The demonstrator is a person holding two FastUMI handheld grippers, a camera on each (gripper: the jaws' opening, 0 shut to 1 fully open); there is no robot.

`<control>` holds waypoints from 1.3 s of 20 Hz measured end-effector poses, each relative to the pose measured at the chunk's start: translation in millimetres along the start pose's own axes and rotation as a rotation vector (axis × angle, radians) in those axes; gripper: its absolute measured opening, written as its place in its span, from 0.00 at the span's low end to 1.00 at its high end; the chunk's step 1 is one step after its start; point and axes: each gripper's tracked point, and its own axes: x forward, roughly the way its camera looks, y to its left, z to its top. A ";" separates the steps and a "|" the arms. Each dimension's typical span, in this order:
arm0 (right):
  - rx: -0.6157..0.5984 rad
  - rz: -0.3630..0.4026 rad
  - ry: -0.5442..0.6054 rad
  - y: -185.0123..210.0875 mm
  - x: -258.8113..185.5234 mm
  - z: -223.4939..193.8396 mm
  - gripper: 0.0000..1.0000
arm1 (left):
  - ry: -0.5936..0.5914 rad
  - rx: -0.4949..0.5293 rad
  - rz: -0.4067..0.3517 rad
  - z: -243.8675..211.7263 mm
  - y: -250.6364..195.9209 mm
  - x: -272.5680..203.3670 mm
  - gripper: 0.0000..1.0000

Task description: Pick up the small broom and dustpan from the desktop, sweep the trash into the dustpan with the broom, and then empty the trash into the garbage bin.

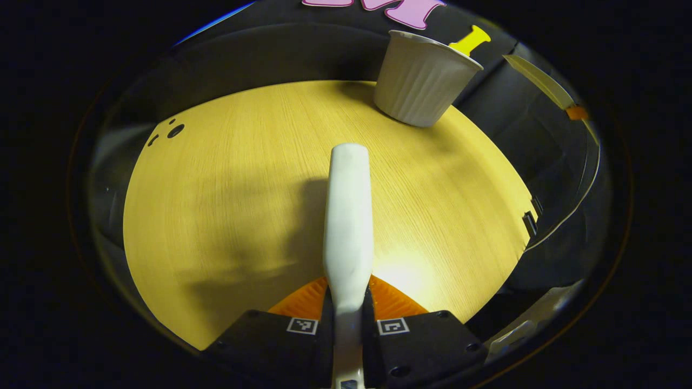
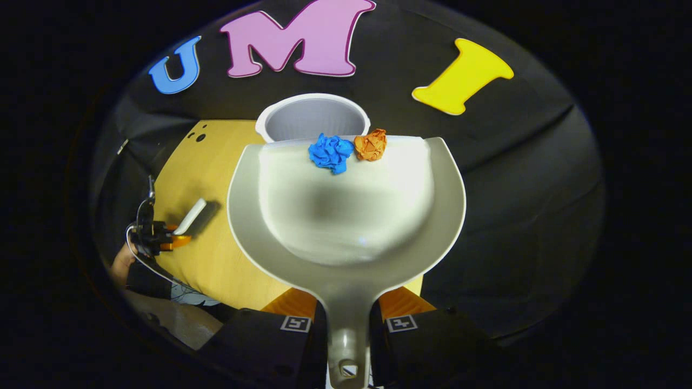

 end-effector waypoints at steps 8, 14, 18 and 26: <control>-0.085 0.091 0.166 40.1 31.4 65.2 0.32 | -0.012 -0.069 0.009 -6.3 7.1 -2.8 0.25; -0.098 0.165 0.406 51.6 50.7 78.0 0.35 | -0.011 -0.093 0.017 -7.7 5.5 -4.6 0.25; -0.110 0.151 0.515 42.1 45.8 93.1 0.36 | -0.010 -0.105 0.018 -8.0 4.8 -4.1 0.25; -0.148 0.132 0.526 40.8 45.4 98.1 0.36 | -0.009 -0.102 0.013 -5.0 6.8 -1.5 0.26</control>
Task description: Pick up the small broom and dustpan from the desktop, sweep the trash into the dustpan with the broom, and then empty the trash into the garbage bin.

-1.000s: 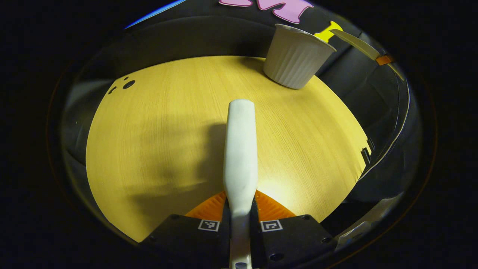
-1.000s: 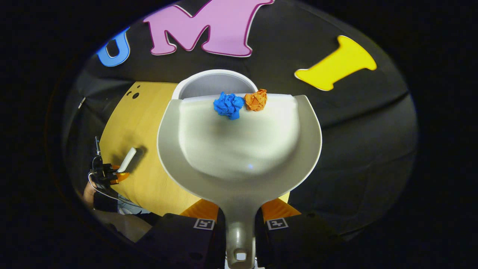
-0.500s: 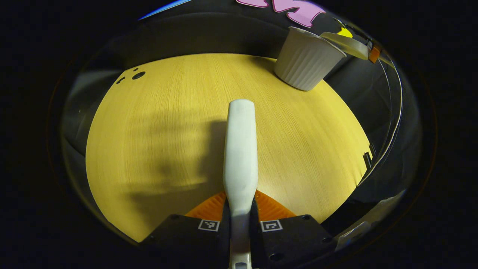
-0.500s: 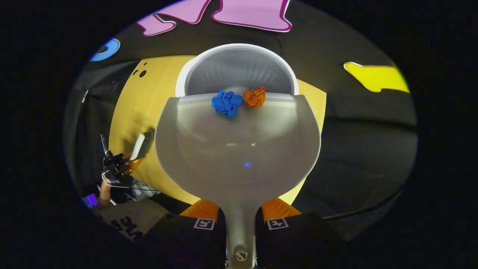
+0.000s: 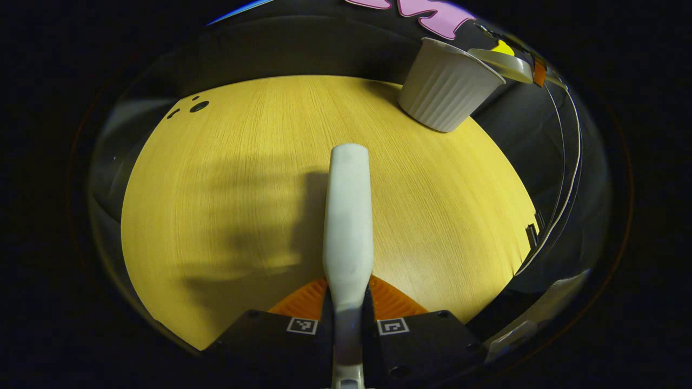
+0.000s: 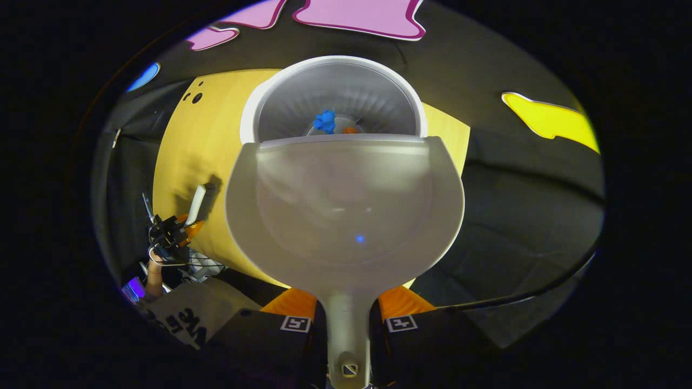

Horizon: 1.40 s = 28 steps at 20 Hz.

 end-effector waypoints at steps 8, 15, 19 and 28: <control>-0.028 -0.022 -0.413 -5.9 -26.1 -15.9 0.32 | -0.001 0.011 0.040 -0.7 7.7 -0.9 0.26; -0.080 -0.031 -0.560 38.9 -27.7 -91.3 0.35 | 0.001 0.028 0.087 -0.8 17.7 -5.3 0.25; -0.120 0.016 -0.554 91.3 19.0 -129.1 0.35 | 0.005 0.028 0.111 -1.7 19.7 -7.0 0.25; -0.140 0.085 -0.412 186.8 203.7 -140.4 0.35 | 0.045 0.041 0.175 -14.3 23.2 -6.6 0.25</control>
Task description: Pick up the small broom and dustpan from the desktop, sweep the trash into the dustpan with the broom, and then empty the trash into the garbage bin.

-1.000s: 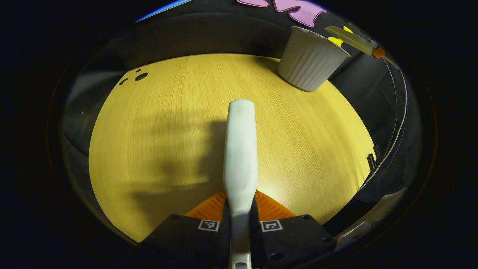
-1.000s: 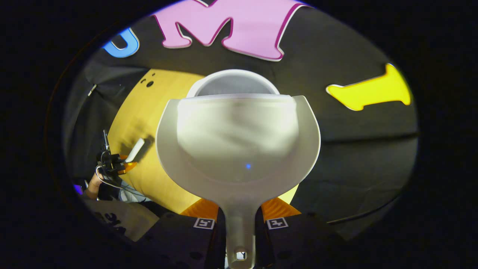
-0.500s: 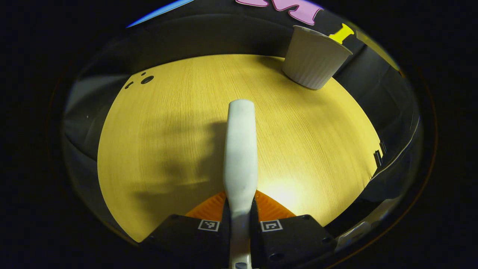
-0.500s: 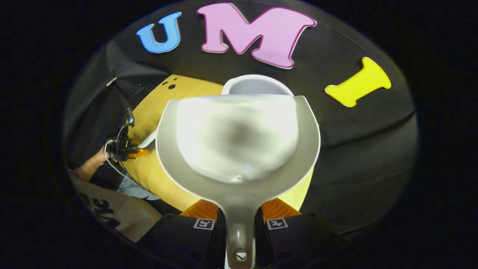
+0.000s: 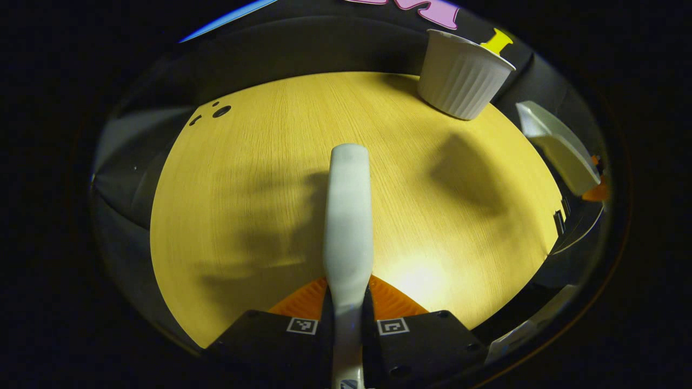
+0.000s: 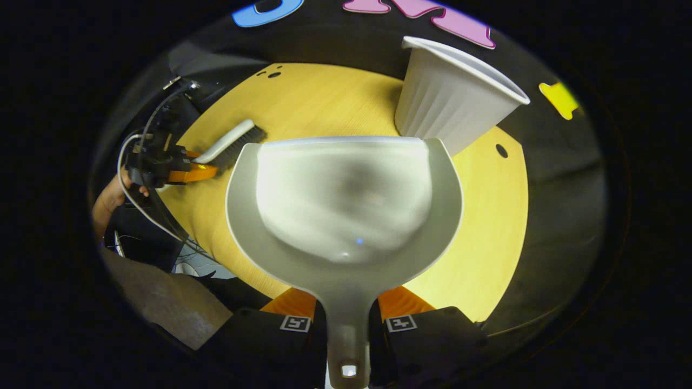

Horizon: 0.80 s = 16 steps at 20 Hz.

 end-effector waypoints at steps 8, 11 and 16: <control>0.056 -0.031 -0.008 6.0 78.7 -2.1 0.35 | 0.003 0.006 0.041 -2.8 -1.9 2.8 0.25; 0.052 -0.041 -0.012 5.6 92.1 -3.0 0.35 | 0.008 -0.006 0.057 -3.0 -3.4 4.1 0.25; 0.074 -0.017 -0.007 9.7 103.7 -6.0 0.36 | 0.020 -0.011 0.071 -3.4 -5.9 6.7 0.25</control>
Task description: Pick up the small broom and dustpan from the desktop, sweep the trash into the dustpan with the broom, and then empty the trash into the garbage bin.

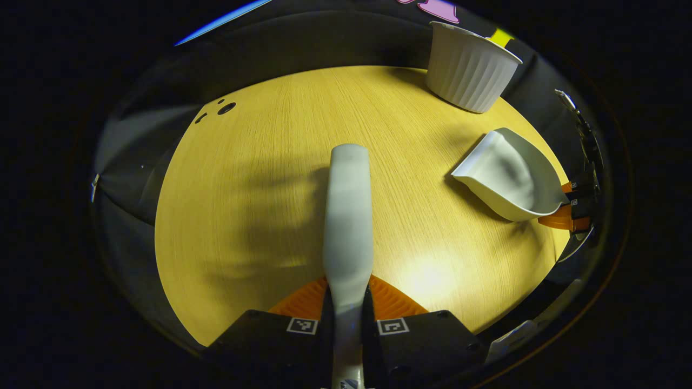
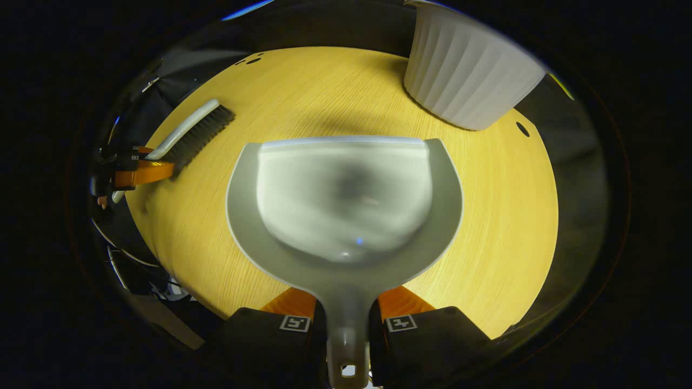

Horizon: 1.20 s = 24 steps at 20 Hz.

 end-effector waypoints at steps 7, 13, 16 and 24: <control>-0.010 0.002 0.015 2.6 8.7 -8.8 0.36 | 0.008 -0.001 0.011 1.0 -3.7 7.1 0.26; -0.007 0.010 0.022 4.6 8.6 -10.4 0.44 | 0.025 0.013 0.021 -0.3 -8.0 8.4 0.27; 0.002 0.021 0.027 6.7 5.9 -11.6 0.41 | 0.037 0.017 0.028 -3.1 -8.3 6.9 0.28; -0.031 0.027 -0.016 5.7 -44.1 -1.9 0.45 | -0.018 0.053 0.055 12.1 -5.9 -27.6 0.32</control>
